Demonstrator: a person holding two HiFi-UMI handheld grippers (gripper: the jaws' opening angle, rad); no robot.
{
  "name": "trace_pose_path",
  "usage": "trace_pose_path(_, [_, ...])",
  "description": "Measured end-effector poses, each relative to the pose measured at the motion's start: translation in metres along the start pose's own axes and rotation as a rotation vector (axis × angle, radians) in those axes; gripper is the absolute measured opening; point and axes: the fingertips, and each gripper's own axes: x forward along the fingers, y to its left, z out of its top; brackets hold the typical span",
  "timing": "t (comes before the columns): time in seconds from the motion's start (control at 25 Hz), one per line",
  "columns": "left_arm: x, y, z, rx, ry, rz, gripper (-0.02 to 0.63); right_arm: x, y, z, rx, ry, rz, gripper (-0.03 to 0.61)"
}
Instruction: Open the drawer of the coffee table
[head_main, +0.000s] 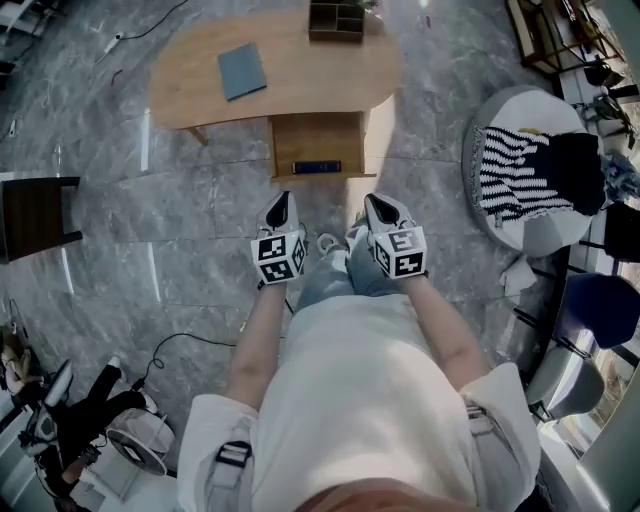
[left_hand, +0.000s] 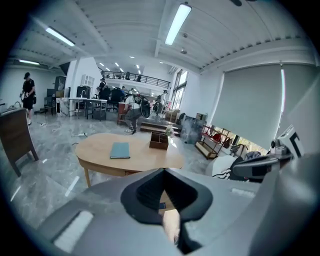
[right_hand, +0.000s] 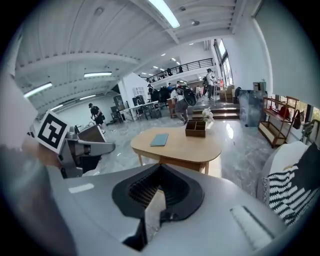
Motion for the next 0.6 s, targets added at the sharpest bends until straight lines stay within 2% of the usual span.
trace_pose_path(0.28, [-0.036, -0.037, 0.033, 0.003, -0.062, -0.026, -0.003, -0.041, 0.025, 0.027, -0.018, -0.064, 0.095, 0.002])
trace_pose_path(0.6, [-0.07, -0.072, 0.04, 0.009, -0.114, -0.015, -0.003, -0.086, 0.039, 0.05, -0.067, -0.156, 0.196, 0.002])
